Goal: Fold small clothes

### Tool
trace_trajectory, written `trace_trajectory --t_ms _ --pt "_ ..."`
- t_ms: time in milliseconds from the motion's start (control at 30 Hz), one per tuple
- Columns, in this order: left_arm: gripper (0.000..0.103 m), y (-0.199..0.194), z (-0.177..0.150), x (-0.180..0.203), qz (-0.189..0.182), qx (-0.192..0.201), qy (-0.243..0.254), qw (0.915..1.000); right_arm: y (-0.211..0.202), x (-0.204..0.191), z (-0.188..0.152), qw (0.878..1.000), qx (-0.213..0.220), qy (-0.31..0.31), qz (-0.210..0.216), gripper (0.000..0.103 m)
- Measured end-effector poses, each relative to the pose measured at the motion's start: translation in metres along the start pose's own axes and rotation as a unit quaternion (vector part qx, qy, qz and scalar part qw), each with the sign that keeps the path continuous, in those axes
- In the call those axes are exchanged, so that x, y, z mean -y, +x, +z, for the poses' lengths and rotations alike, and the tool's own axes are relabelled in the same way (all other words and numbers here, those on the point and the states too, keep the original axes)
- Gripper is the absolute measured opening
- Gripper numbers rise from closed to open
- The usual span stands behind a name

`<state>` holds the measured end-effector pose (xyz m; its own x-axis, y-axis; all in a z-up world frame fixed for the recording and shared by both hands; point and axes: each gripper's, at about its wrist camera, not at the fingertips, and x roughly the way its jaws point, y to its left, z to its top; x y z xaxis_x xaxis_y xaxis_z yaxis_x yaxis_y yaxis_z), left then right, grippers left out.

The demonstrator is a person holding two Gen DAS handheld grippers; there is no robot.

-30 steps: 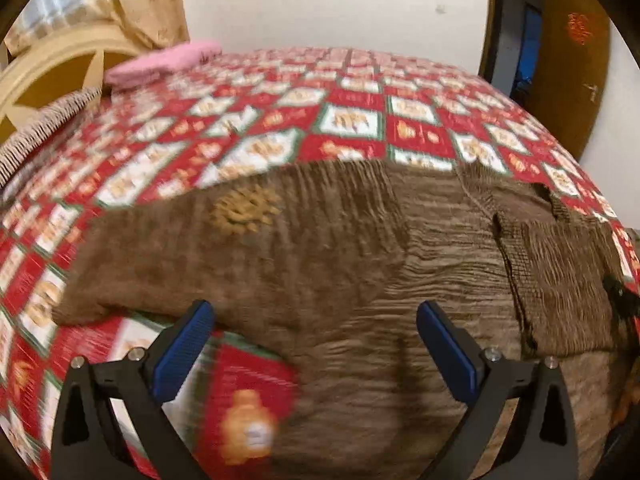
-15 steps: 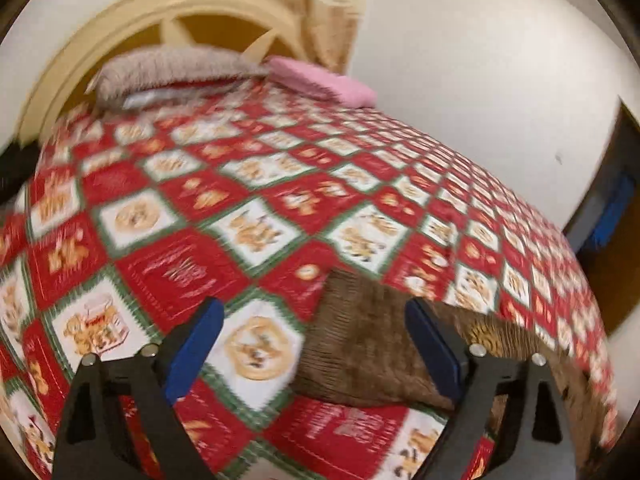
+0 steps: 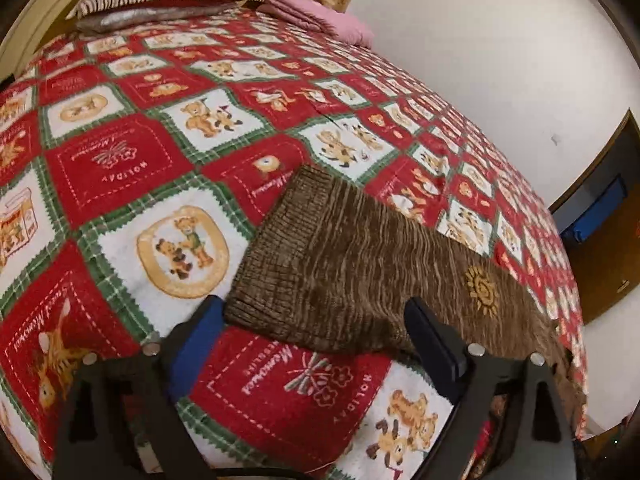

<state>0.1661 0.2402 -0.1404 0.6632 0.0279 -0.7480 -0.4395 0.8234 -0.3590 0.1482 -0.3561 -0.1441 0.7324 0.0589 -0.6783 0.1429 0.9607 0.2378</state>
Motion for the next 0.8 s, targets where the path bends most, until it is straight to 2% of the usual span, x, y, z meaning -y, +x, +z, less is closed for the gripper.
trace_trajectory --t_ms 33,67,100,133,167,200,267,367,500,567,633,733,800 --pt "0.091 0.001 -0.001 0.003 0.006 0.001 0.006 1.0 0.0 0.0 0.0 1.0 0.0 0.001 0.001 0.004" --pt "0.084 0.001 -0.002 0.004 0.014 0.005 0.009 0.9999 0.0 0.0 0.0 1.0 0.0 0.001 0.001 0.004" --pt "0.069 0.001 -0.004 0.003 0.022 0.015 0.009 0.9996 0.0 0.0 -0.001 1.0 0.001 0.002 0.001 0.004" --pt "0.059 0.001 -0.005 0.003 0.028 0.022 0.013 0.9993 0.0 0.0 -0.001 1.0 0.001 0.002 0.001 0.004" --pt "0.037 0.002 -0.005 0.002 0.031 0.023 0.016 0.9991 0.0 0.0 -0.001 1.0 0.001 0.002 0.002 0.004" --pt "0.021 0.004 -0.004 0.001 0.034 0.02 0.02 0.999 0.0 0.0 0.0 1.0 0.001 0.002 0.002 0.004" --pt "0.011 0.006 0.003 -0.002 0.007 0.009 0.014 0.9998 0.0 0.0 -0.001 1.0 0.001 0.002 0.002 0.004" --pt "0.01 0.002 0.014 0.008 -0.004 0.015 0.022 0.9996 0.0 0.0 -0.001 1.0 0.001 0.002 0.002 0.004" --pt "0.009 -0.023 0.032 0.052 -0.039 0.063 0.076 0.9944 0.0 0.001 -0.001 1.0 0.001 0.002 0.002 0.004" --pt "0.009 -0.035 0.033 0.082 -0.064 0.078 0.109 0.9889 0.0 0.0 -0.001 1.0 0.001 0.002 0.002 0.004" --pt "0.009 -0.047 0.024 0.121 -0.087 0.09 0.159 0.9793 0.0 0.001 -0.001 1.0 0.001 0.002 0.002 0.004" --pt "0.009 -0.061 -0.01 0.181 -0.13 0.089 0.236 0.9589 0.0 0.001 -0.001 1.0 0.001 0.002 0.003 0.004" --pt "0.009 -0.062 -0.05 0.221 -0.155 0.077 0.294 0.94 0.0 0.001 -0.001 1.0 0.001 0.002 0.003 0.004"
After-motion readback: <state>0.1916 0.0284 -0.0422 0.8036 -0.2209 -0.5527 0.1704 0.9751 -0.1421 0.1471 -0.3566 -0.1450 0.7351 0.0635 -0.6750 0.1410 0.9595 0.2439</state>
